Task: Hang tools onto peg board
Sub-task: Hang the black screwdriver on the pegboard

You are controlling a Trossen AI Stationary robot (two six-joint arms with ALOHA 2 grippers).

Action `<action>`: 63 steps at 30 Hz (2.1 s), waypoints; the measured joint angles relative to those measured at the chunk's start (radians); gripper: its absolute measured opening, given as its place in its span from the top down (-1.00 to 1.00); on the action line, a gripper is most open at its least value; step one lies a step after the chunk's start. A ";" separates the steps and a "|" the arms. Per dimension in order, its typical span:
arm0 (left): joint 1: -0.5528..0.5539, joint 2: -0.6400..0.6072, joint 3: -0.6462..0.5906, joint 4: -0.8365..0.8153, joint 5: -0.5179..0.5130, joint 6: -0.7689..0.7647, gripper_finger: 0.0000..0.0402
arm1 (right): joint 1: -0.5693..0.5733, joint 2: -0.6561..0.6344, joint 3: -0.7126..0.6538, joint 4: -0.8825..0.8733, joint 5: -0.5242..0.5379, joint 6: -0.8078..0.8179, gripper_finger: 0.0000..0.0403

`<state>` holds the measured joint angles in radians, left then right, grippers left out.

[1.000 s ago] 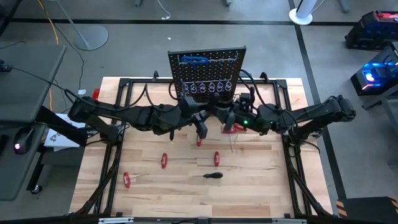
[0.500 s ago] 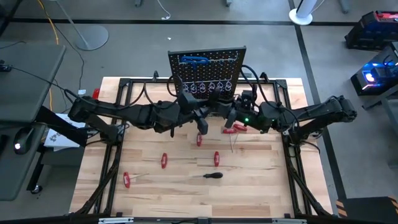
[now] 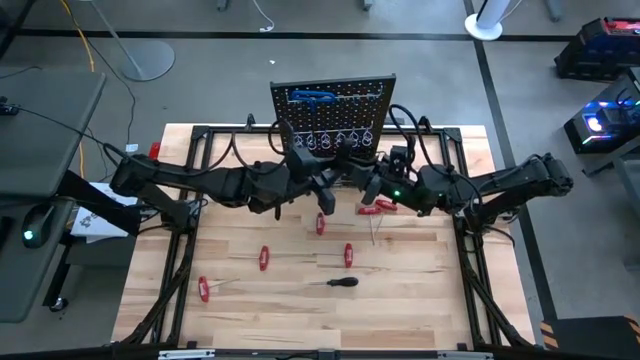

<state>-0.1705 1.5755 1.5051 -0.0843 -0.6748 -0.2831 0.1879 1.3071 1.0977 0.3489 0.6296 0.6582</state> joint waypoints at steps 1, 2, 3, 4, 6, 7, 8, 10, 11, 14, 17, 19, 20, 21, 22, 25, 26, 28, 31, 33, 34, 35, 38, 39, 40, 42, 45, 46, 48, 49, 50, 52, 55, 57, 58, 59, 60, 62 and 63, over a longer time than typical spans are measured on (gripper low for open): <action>0.000 0.000 0.000 -0.002 0.005 0.000 0.49 | 0.000 0.000 0.000 0.001 0.000 0.011 0.26; 0.000 0.000 0.000 -0.001 0.030 0.000 0.49 | -0.001 0.000 0.000 0.002 -0.001 0.020 0.17; -0.001 0.002 0.000 0.005 0.068 -0.001 0.49 | -0.002 0.002 0.001 0.008 -0.015 0.024 0.09; -0.004 0.006 -0.001 0.000 0.078 -0.007 0.49 | -0.002 0.003 0.001 0.001 -0.020 0.025 0.01; -0.004 0.009 -0.004 -0.010 0.122 -0.014 0.49 | -0.007 0.003 0.001 -0.004 -0.026 0.022 -0.09; -0.004 0.009 -0.004 -0.008 0.139 -0.011 0.49 | -0.010 0.003 0.001 -0.002 -0.036 0.021 -0.13; -0.003 0.007 -0.004 -0.006 0.154 -0.003 0.49 | -0.012 0.003 0.001 0.000 -0.049 0.018 -0.15; -0.003 0.004 -0.003 -0.006 0.157 0.002 0.49 | -0.014 0.002 0.001 -0.002 -0.074 0.001 -0.16; -0.004 0.005 -0.003 -0.005 0.148 0.002 0.49 | -0.014 0.002 0.001 -0.005 -0.074 -0.005 -0.16; -0.004 0.009 -0.003 -0.004 0.087 0.006 0.49 | -0.014 0.002 0.001 -0.006 -0.074 -0.009 -0.15; -0.004 0.007 -0.003 0.015 0.060 0.007 0.49 | -0.011 0.002 0.001 -0.004 -0.073 -0.011 -0.11; -0.004 0.006 -0.003 0.014 0.057 0.008 0.49 | -0.011 0.002 0.001 -0.005 -0.072 -0.011 -0.06; -0.004 0.006 -0.003 0.008 0.056 0.008 0.49 | -0.011 0.002 0.001 -0.008 -0.072 -0.012 -0.01; -0.004 0.006 -0.003 0.006 0.056 0.008 0.49 | -0.011 0.002 0.001 -0.008 -0.072 -0.013 0.04; -0.006 0.006 -0.003 0.006 0.057 0.008 0.49 | -0.011 0.002 0.001 -0.008 -0.072 -0.020 0.12; -0.009 0.005 -0.002 0.008 0.056 0.000 0.49 | -0.011 0.001 0.001 -0.012 -0.073 -0.039 0.42; -0.010 0.004 -0.002 0.006 0.056 0.000 0.49 | -0.011 0.001 0.001 -0.010 -0.075 -0.040 0.46; -0.013 0.004 -0.002 0.003 0.056 0.001 0.49 | -0.011 0.001 0.001 -0.011 -0.080 -0.044 0.46; -0.014 0.004 -0.002 0.002 0.056 0.005 0.49 | -0.011 0.001 0.001 -0.009 -0.082 -0.060 0.46; -0.013 0.004 -0.002 0.002 0.056 0.023 0.49 | -0.011 -0.002 0.001 -0.011 -0.083 -0.062 0.46; -0.014 0.004 -0.001 0.003 0.057 0.043 0.47 | -0.011 -0.004 0.000 -0.012 -0.086 -0.068 0.46; -0.014 0.002 0.000 0.001 0.055 0.066 0.40 | -0.011 -0.006 0.000 -0.010 -0.088 -0.076 0.46; -0.014 -0.021 0.000 -0.085 0.032 0.125 0.04 | -0.011 -0.032 -0.001 -0.026 -0.088 -0.114 0.46; -0.015 -0.036 -0.001 -0.125 0.029 0.128 -0.07 | -0.014 -0.050 -0.001 -0.028 -0.087 -0.127 0.46; -0.015 -0.054 -0.001 -0.172 0.029 0.126 -0.17 | -0.019 -0.067 -0.001 -0.026 -0.082 -0.141 0.46; -0.014 -0.095 -0.001 -0.273 0.016 0.104 -0.32 | -0.029 -0.102 0.001 -0.032 -0.081 -0.162 0.46; -0.017 -0.147 -0.001 -0.460 -0.008 0.025 -0.41 | -0.043 -0.110 0.045 -0.112 -0.069 -0.201 0.46; -0.020 -0.160 -0.001 -0.529 -0.018 -0.004 -0.41 | -0.047 -0.101 0.078 -0.169 -0.067 -0.222 0.46; -0.033 -0.180 -0.015 -0.615 -0.045 -0.050 -0.41 | -0.062 -0.057 0.186 -0.285 -0.065 -0.270 0.46; -0.041 -0.193 -0.037 -0.621 -0.056 -0.073 -0.41 | -0.066 -0.027 0.249 -0.356 -0.065 -0.297 0.46; -0.049 -0.205 -0.067 -0.613 -0.065 -0.095 -0.40 | -0.073 0.009 0.320 -0.432 -0.063 -0.328 0.46; -0.068 -0.229 -0.132 -0.556 -0.069 -0.139 -0.39 | -0.087 0.091 0.465 -0.574 -0.049 -0.401 0.46; -0.093 -0.249 -0.228 -0.455 -0.071 -0.201 -0.39 | -0.115 0.202 0.659 -0.749 -0.002 -0.484 0.46; -0.106 -0.253 -0.272 -0.409 -0.071 -0.226 -0.39 | -0.143 0.257 0.767 -0.824 0.013 -0.526 0.46; -0.112 -0.253 -0.289 -0.393 -0.072 -0.234 -0.39 | -0.159 0.277 0.811 -0.855 0.018 -0.540 0.46; -0.117 -0.253 -0.300 -0.384 -0.071 -0.244 -0.39 | -0.177 0.297 0.853 -0.880 0.021 -0.551 0.46; -0.122 -0.253 -0.307 -0.385 -0.070 -0.254 -0.39 | -0.197 0.314 0.889 -0.898 0.024 -0.555 0.46; -0.128 -0.253 -0.318 -0.381 -0.069 -0.268 -0.39 | -0.240 0.338 0.949 -0.929 0.024 -0.554 0.46; -0.129 -0.253 -0.319 -0.379 -0.069 -0.272 -0.39 | -0.263 0.346 0.972 -0.938 0.022 -0.553 0.46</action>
<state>-0.2995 1.3224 1.1857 -0.4636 -0.7441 -0.5551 -0.0749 1.6534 2.0699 -0.5891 0.6517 0.1049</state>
